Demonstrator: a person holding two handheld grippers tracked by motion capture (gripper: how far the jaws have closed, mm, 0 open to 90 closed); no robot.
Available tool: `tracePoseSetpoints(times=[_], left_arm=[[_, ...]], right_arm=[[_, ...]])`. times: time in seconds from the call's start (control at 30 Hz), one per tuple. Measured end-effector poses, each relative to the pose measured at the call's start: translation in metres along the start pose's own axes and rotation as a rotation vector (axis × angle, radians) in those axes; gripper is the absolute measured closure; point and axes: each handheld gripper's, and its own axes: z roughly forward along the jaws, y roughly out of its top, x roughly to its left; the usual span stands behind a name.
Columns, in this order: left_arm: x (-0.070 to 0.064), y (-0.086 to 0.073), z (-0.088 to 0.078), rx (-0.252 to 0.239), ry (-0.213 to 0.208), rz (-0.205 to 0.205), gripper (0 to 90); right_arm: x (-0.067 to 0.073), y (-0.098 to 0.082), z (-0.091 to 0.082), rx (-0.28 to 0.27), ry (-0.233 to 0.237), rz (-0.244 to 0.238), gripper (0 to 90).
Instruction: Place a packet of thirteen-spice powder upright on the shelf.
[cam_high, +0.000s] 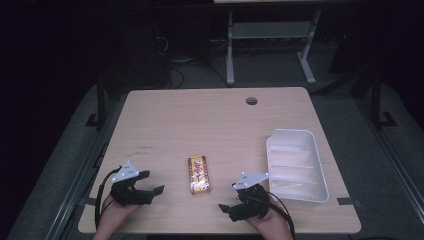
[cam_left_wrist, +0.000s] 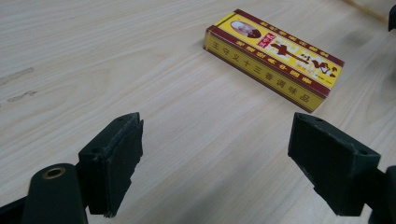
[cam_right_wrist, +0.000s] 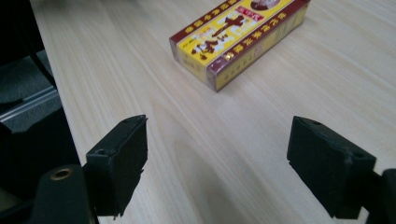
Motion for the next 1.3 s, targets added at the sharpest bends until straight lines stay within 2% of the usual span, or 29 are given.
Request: tracePoseSetpoints(times=[0.17, 0.3, 0.6, 0.7, 0.73, 0.83, 0.9, 1.1, 1.3], left_arm=[[0.002, 0.000, -0.001, 0.000, 0.005, -0.002, 17.3], [0.002, 0.000, -0.002, -0.006, 0.007, -0.004, 17.3], [0.005, 0.000, -0.003, -0.007, 0.007, -0.006, 17.2], [0.006, -0.001, -0.003, -0.006, 0.008, -0.009, 17.3], [0.006, -0.001, -0.003, -0.005, 0.008, -0.009, 17.3], [0.006, 0.000, -0.003, -0.006, 0.008, -0.010, 17.3], [0.006, 0.000, -0.003, -0.007, 0.008, -0.009, 17.3], [0.006, 0.000, -0.003, -0.005, 0.004, -0.009, 17.3], [0.005, 0.000, -0.003, -0.005, 0.002, -0.005, 17.3]], right_arm=[[0.001, 0.011, -0.001, -0.001, -0.013, 0.012, 18.4], [0.002, 0.027, 0.005, 0.031, -0.018, 0.037, 16.2], [0.006, 0.058, 0.018, 0.027, -0.028, 0.003, 15.9], [0.006, 0.064, 0.022, 0.022, -0.038, 0.006, 15.9], [0.005, 0.069, 0.029, 0.031, -0.042, 0.017, 16.0], [0.004, 0.073, 0.035, 0.042, -0.053, 0.025, 15.9], [0.004, 0.079, 0.048, 0.063, -0.069, 0.035, 15.9], [0.000, 0.084, 0.065, 0.083, -0.074, 0.059, 16.0], [-0.007, 0.082, 0.072, 0.124, -0.066, 0.088, 18.8]])
